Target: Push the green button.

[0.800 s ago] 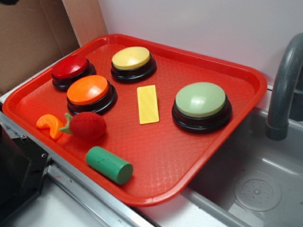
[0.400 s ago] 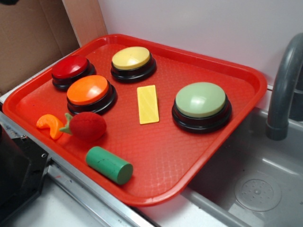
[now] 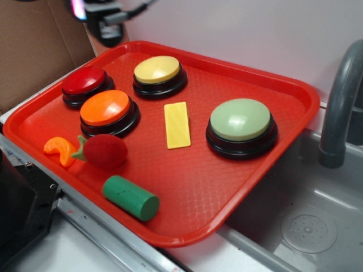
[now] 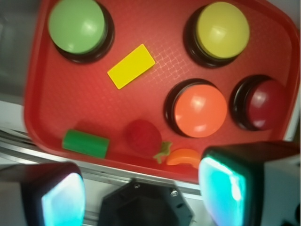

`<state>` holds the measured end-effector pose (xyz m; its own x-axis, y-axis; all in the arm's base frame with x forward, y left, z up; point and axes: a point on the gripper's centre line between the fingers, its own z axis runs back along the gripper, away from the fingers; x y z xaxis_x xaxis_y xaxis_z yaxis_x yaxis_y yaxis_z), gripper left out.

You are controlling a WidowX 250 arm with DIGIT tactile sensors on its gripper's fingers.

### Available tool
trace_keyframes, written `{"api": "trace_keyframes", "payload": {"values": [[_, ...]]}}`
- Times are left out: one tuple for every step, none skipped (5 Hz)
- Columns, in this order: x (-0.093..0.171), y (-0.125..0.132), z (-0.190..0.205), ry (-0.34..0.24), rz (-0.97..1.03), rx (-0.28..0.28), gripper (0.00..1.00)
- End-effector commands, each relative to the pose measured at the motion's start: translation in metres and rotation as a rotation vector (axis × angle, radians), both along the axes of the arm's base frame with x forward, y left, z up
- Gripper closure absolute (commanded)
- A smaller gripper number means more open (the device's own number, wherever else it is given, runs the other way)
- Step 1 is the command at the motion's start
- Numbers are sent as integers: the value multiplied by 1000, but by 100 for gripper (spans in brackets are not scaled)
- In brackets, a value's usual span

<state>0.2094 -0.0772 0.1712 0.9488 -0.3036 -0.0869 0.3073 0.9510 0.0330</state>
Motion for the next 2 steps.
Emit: {"api": "trace_keyframes", "payload": {"values": [[67, -56, -40, -138, -82, 29, 0], [76, -57, -61, -179, -129, -3, 0]]}}
